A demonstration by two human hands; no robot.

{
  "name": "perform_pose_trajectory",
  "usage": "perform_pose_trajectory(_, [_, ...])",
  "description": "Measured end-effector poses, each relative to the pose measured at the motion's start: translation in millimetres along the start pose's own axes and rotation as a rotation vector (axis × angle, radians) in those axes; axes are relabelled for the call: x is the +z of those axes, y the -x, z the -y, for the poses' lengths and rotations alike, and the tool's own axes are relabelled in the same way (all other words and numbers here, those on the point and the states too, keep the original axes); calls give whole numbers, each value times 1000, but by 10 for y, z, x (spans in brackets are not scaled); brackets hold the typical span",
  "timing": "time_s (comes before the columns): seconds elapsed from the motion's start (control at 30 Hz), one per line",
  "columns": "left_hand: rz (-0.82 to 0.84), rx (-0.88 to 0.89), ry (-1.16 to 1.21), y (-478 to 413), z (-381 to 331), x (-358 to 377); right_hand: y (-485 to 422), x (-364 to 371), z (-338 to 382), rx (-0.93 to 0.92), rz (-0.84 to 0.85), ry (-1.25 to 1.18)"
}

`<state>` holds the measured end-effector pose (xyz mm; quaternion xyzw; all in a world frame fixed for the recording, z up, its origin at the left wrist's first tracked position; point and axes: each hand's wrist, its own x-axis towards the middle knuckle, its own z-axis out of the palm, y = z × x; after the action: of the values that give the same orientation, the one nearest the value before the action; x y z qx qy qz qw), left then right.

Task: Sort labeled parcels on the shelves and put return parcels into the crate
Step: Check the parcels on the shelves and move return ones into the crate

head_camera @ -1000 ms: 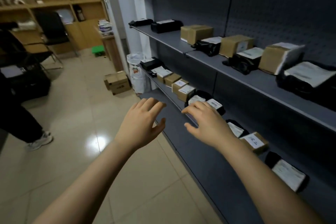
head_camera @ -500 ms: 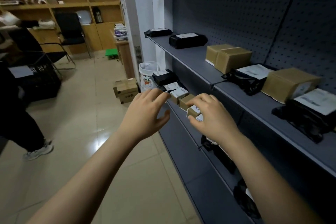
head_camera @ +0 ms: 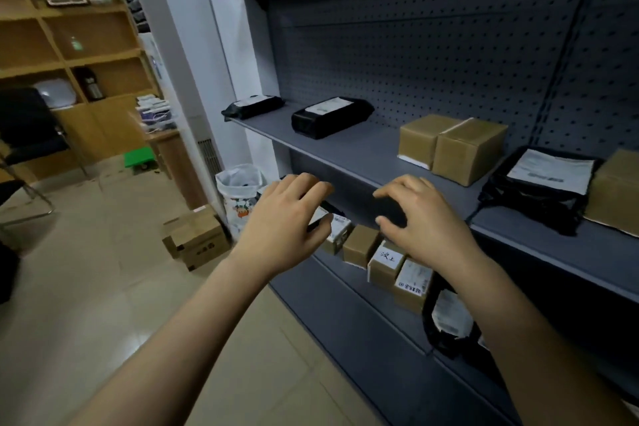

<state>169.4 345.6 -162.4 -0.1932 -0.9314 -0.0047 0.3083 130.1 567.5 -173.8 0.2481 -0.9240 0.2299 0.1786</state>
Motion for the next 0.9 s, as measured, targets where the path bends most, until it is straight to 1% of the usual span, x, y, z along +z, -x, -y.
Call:
perform_pose_trajectory(0.1, [-14,51,54,-256,293,195,-243,81,-17,61,-33,35])
perform_pose_trajectory(0.27, [-44,127,136,-788,545,632,-642,122,-204,129,-77,130])
perform_pose_trajectory(0.5, [-84,244,202,-1678,746,1243,-1239,130,-712,220,-148,208])
perform_pose_trajectory(0.67, [-125,280,252,-2191,820,1587,-1562,142,-974,273,-190,261])
perform_pose_trajectory(0.77, [-109,312,304,-2426,846,1793,-1651,161,-1057,325,-189,278])
perform_pose_trajectory(0.9, [-90,392,377,-2695,841,2040,-1665,219,-1092,396,-242,278])
